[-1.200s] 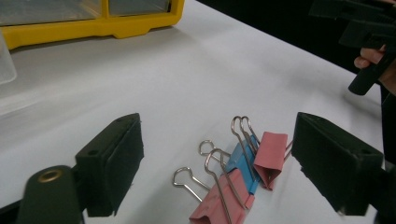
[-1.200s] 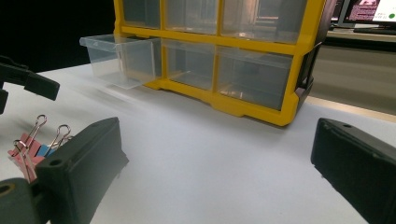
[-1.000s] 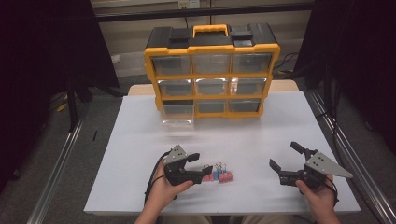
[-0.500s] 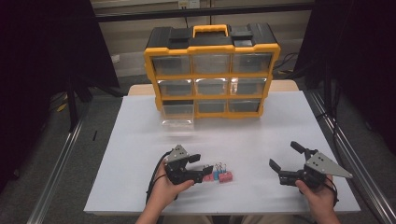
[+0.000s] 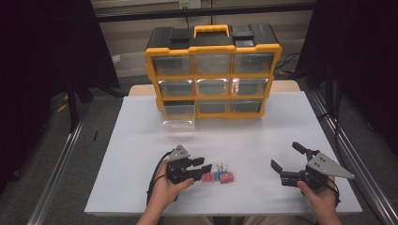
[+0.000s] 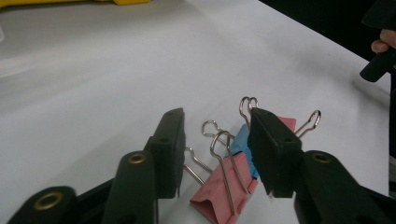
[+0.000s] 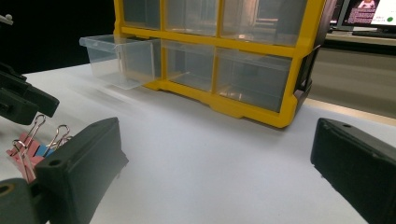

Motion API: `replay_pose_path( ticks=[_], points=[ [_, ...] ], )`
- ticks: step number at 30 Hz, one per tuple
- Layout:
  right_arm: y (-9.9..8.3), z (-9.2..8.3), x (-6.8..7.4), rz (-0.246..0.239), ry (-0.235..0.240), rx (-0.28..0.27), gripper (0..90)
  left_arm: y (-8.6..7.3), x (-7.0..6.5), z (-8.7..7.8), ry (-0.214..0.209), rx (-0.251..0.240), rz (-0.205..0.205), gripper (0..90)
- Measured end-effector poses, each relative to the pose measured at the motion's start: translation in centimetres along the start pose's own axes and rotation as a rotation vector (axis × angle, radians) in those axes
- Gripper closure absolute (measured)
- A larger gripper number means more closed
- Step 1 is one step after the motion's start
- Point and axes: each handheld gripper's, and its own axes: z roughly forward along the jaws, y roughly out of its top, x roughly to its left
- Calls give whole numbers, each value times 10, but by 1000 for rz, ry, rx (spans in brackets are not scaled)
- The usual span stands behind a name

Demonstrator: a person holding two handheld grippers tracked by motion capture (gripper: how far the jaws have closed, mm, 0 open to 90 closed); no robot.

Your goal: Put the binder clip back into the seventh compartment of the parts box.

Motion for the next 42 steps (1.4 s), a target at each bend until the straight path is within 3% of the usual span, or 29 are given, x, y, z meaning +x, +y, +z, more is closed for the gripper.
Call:
replay_pose_path(
  ticks=[8,14,21,31,39,42],
  points=[
    [0,0,0,0,0,0,20,-2,1,3,-32,38,-24,640],
    [0,1,0,-1,1,2,20,-1,1,5,-42,61,-9,700],
    [0,1,0,2,2,4,20,-1,0,7,-47,77,-21,769],
    [0,3,0,-2,-7,4,21,-1,1,3,-83,60,-71,833],
    [0,3,0,-5,-3,3,21,0,2,-2,-101,47,-77,885],
    [0,3,0,-4,-4,1,21,2,1,-3,-84,41,-74,893]
  ],
)
